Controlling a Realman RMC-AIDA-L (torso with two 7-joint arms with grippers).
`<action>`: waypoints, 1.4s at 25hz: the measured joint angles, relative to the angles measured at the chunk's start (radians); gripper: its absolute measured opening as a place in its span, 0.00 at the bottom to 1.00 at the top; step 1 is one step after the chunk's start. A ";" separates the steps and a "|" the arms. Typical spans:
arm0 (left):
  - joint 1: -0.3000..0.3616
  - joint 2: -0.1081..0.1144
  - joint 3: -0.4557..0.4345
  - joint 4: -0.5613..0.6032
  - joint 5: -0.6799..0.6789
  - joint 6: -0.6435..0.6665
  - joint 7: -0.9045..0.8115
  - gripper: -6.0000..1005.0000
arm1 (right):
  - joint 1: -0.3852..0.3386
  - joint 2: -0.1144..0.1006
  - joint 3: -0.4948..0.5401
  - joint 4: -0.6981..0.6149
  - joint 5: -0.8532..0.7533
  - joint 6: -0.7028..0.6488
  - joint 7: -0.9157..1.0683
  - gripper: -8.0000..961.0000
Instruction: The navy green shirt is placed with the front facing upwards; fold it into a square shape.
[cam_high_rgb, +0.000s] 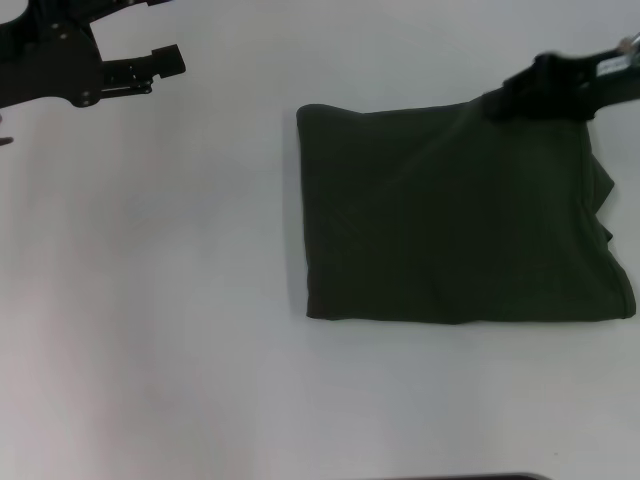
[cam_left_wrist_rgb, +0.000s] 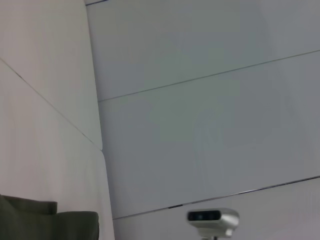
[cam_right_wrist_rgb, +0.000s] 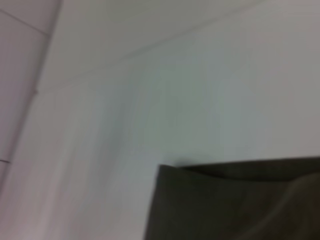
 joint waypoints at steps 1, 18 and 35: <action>0.000 0.000 0.000 0.000 0.000 0.001 0.000 0.90 | 0.005 0.004 -0.023 0.020 -0.004 0.027 -0.001 0.18; 0.005 -0.006 -0.002 -0.003 0.002 0.008 0.007 0.89 | -0.009 0.005 -0.015 0.050 -0.136 0.300 0.034 0.23; 0.007 0.016 -0.002 0.008 0.015 0.041 0.012 0.89 | -0.036 -0.029 0.098 -0.055 0.008 -0.251 -0.162 0.49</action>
